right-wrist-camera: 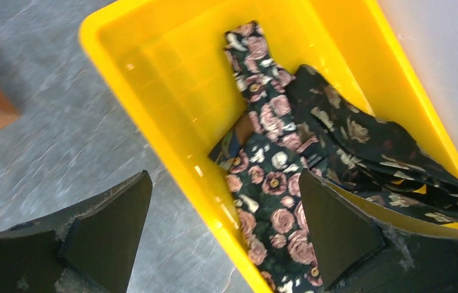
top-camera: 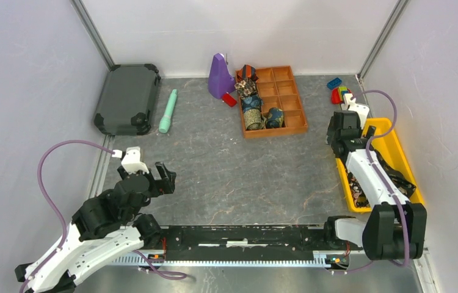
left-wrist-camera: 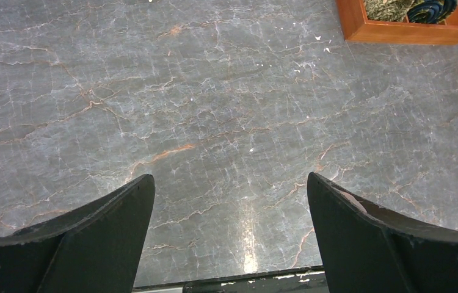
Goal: Roll the ties
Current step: Pick up the tie from the bin.
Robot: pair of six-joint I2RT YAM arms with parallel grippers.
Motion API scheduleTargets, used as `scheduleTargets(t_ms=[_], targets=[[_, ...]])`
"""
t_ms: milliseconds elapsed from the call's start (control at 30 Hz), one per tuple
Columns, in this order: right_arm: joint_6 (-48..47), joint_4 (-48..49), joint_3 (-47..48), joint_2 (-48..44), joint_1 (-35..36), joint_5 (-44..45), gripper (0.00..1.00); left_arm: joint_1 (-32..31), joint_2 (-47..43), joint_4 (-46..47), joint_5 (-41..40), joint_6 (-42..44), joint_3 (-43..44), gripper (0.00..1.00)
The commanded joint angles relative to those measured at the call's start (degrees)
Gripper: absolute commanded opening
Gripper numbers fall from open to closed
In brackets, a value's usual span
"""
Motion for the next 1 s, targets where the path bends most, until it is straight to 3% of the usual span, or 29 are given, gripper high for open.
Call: scheduleTargets(t_ms=[0, 267, 700, 867, 967], targets=[[1.0, 4.5, 0.5, 2.7, -5.5, 3.8, 0.98, 0.0, 0.6, 1.5, -1.0, -1.8, -0.1, 1.00], [2.7, 12.4, -1.1, 10.6, -14.7, -3.7, 0.98, 0.0, 1.5, 1.5, -1.3, -1.9, -0.3, 1.00], [3.4, 15.8, 7.6, 26.6, -21.7, -13.8, 0.98, 0.0, 5.5, 1.5, -1.3, -1.8, -0.1, 1.00], [3.4, 15.7, 11.2, 30.5, -22.0, -15.3, 0.93, 0.1, 6.7, 2.2, -0.9, -0.9, -0.3, 1.00], [3.5, 15.8, 12.5, 32.1, -22.0, -17.7, 0.85, 0.1, 7.2, 2.2, -1.0, -1.0, -0.2, 1.00]])
